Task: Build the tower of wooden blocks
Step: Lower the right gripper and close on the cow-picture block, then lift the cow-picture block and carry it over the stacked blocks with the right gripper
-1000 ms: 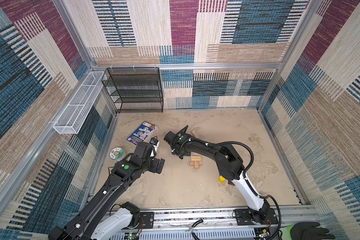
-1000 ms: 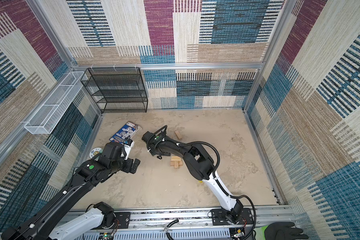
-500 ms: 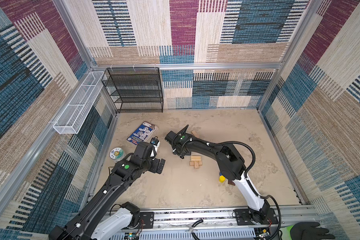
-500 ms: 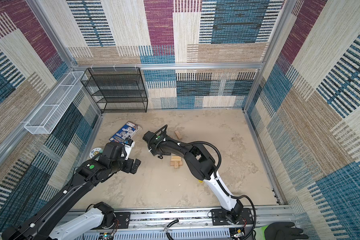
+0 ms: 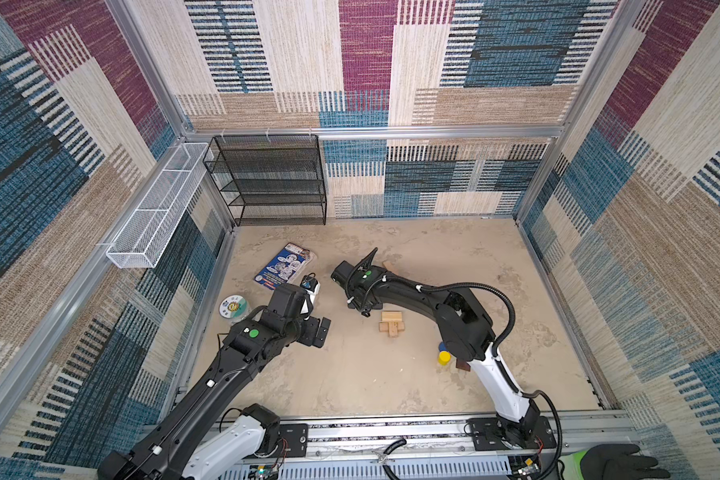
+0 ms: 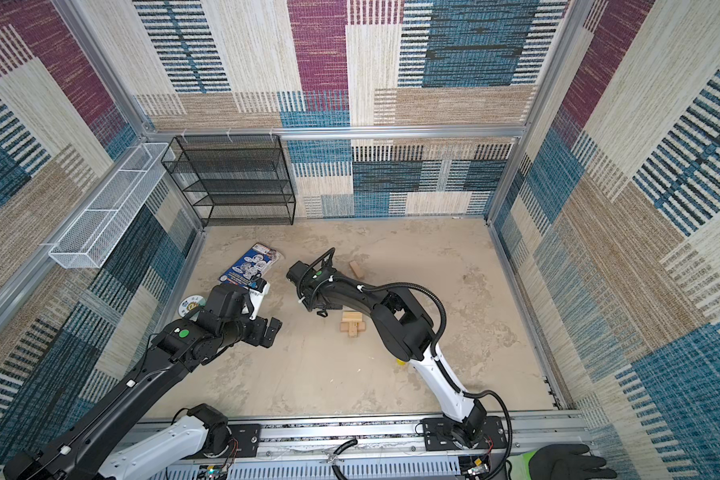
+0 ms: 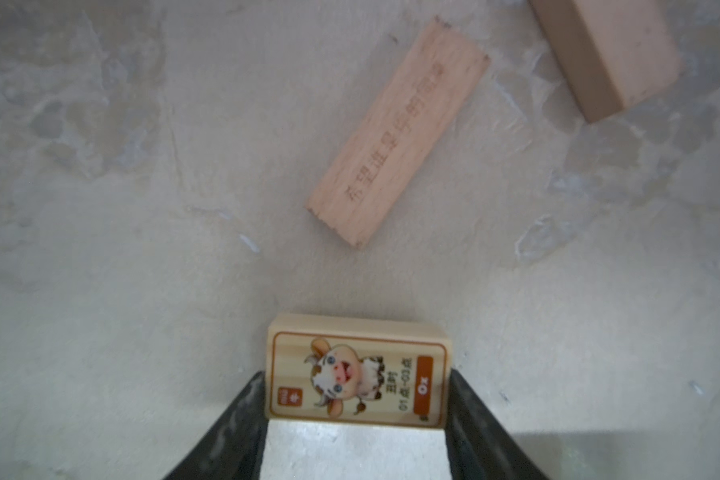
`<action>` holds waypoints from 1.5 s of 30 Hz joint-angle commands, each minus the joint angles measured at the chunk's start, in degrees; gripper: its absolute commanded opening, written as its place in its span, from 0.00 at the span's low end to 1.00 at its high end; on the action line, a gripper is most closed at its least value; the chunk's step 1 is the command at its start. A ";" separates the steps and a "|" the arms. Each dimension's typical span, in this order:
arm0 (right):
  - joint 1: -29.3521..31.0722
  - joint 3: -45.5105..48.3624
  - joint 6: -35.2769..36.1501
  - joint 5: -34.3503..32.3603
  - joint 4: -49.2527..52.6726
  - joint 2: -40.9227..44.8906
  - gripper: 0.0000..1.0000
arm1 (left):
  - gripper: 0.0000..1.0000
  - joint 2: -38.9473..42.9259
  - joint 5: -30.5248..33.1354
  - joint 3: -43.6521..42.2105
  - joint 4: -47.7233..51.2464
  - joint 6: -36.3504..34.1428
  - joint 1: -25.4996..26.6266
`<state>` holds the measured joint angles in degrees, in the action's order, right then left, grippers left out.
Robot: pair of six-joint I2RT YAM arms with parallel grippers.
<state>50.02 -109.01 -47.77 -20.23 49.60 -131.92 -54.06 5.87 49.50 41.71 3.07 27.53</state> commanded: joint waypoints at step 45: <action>5.97 39.40 -2.67 6.45 -3.96 37.59 0.51 | 0.95 2.34 -19.71 -11.44 -15.84 24.65 2.01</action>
<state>55.90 -69.06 -51.27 -13.89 47.59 -93.27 -51.33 -13.54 37.93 27.59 27.16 29.54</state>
